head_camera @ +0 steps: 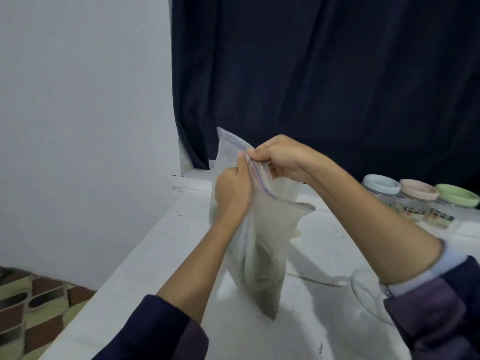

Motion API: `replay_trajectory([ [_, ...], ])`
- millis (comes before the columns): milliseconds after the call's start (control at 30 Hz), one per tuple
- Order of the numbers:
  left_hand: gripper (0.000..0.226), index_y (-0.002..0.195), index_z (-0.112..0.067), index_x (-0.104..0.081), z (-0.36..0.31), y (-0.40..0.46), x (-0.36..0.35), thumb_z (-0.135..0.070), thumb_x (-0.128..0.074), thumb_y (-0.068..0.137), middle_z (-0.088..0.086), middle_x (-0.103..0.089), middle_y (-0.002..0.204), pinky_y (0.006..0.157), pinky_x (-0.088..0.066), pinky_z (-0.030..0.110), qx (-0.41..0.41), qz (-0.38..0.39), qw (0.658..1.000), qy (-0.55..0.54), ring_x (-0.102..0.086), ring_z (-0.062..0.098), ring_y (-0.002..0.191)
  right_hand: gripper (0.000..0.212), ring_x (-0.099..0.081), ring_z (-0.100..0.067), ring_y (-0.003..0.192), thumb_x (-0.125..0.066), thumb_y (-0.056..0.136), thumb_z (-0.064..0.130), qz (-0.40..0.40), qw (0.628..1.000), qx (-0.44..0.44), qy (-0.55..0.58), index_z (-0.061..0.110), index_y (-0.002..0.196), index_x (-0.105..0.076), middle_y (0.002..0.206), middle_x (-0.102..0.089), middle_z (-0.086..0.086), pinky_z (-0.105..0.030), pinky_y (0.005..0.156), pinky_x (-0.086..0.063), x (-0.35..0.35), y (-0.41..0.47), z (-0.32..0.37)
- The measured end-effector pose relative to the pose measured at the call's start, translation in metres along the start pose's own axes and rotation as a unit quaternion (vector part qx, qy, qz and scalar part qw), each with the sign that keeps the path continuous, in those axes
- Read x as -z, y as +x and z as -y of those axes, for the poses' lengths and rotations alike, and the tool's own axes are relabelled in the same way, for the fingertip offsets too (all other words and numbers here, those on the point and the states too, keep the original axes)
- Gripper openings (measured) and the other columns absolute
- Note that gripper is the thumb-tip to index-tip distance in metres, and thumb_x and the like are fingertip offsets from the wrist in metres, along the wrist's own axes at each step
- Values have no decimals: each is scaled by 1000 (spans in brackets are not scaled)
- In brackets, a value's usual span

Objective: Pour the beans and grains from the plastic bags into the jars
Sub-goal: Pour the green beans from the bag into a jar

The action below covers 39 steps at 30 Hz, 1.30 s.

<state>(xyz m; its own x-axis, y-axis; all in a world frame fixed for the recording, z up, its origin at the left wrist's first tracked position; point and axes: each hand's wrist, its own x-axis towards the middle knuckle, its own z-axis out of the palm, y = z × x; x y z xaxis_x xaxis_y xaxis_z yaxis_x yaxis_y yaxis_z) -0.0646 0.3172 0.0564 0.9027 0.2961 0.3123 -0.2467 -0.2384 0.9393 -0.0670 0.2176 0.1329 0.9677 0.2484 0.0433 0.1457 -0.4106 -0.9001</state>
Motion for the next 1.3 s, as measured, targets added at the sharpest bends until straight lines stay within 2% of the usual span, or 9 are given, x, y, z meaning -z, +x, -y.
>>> replay_trajectory([
  [233, 56, 80, 0, -65, 35, -20, -1, -39, -32, 101, 22, -66, 88, 72, -45, 38, 23, 69, 996, 49, -60, 37, 85, 28, -55, -6, 44, -56, 97, 19, -19, 996, -29, 85, 2, 76, -64, 53, -59, 2, -17, 45, -42, -29, -16, -59],
  [367, 49, 56, -12, -49, 50, -27, 8, -33, -42, 100, 1, -51, 52, 52, -33, 28, 49, 134, 990, -3, -44, 15, 49, 31, -64, -18, 56, -62, 92, 28, -36, 974, -44, 217, -3, 92, -65, 67, -65, -13, -25, 55, -50, -51, -23, -96],
  [433, 51, 52, -16, -35, 44, -26, 12, -34, -44, 99, -6, -35, 40, 44, -25, 23, 86, 157, 981, -69, -29, 9, 38, 37, -65, -22, 63, -62, 88, 38, -42, 971, -22, 233, 2, 80, -65, 68, -66, -14, -30, 65, -50, -57, -24, -100],
  [567, 53, 55, -18, -33, 37, -19, 21, -49, -46, 95, -3, -29, 43, 42, -20, 22, 146, 242, 955, -88, -23, 10, 37, 42, -65, -26, 68, -45, 100, 37, -28, 961, -17, 276, 5, 79, -59, 70, -64, -15, -31, 64, -54, -67, -24, -102],
  [700, 42, 57, -18, -35, 41, -10, 31, -28, -47, 96, -3, -30, 46, 45, -18, 24, 148, 285, 946, -39, -23, 11, 40, 37, -65, -23, 75, -40, 103, 28, 28, 946, -50, 320, 7, 82, -63, 78, -68, -12, -32, 71, -50, -66, -22, -107],
  [967, 31, 61, -11, -53, 48, 1, 46, -4, -51, 91, -4, -47, 48, 49, -39, 20, 107, 348, 931, -18, -42, 9, 45, 31, -52, -10, 53, -59, 94, 18, -4, 996, -35, 77, 9, 65, -58, 59, -58, -1, -18, 52, -43, -51, -23, -99],
  [1133, 33, 58, -3, -52, 54, 2, 43, 7, -48, 90, -4, -54, 44, 60, -53, 18, 76, 345, 935, -17, -55, 6, 45, 26, -58, -5, 46, -59, 89, -4, -24, 996, -30, 77, 2, 63, -55, 51, -56, -3, -16, 52, -49, -49, -21, -98],
  [1233, 26, 66, 1, -56, 58, 2, 43, 11, -46, 87, 12, -61, 65, 63, -57, 19, 85, 328, 940, -52, -61, 9, 50, 18, -53, 0, 37, -57, 86, -10, -87, 992, -43, 74, 0, 72, -54, 54, -49, -9, -13, 43, -44, -56, -23, -100],
  [1300, 25, 65, 2, -55, 61, 4, 44, 12, -46, 86, 19, -62, 77, 69, -59, 23, 113, 310, 941, -72, -65, 12, 55, 32, -57, -1, 38, -57, 87, -11, -132, 985, -54, 98, 7, 63, -45, 66, -50, -13, -14, 41, -45, -58, -24, -103],
])
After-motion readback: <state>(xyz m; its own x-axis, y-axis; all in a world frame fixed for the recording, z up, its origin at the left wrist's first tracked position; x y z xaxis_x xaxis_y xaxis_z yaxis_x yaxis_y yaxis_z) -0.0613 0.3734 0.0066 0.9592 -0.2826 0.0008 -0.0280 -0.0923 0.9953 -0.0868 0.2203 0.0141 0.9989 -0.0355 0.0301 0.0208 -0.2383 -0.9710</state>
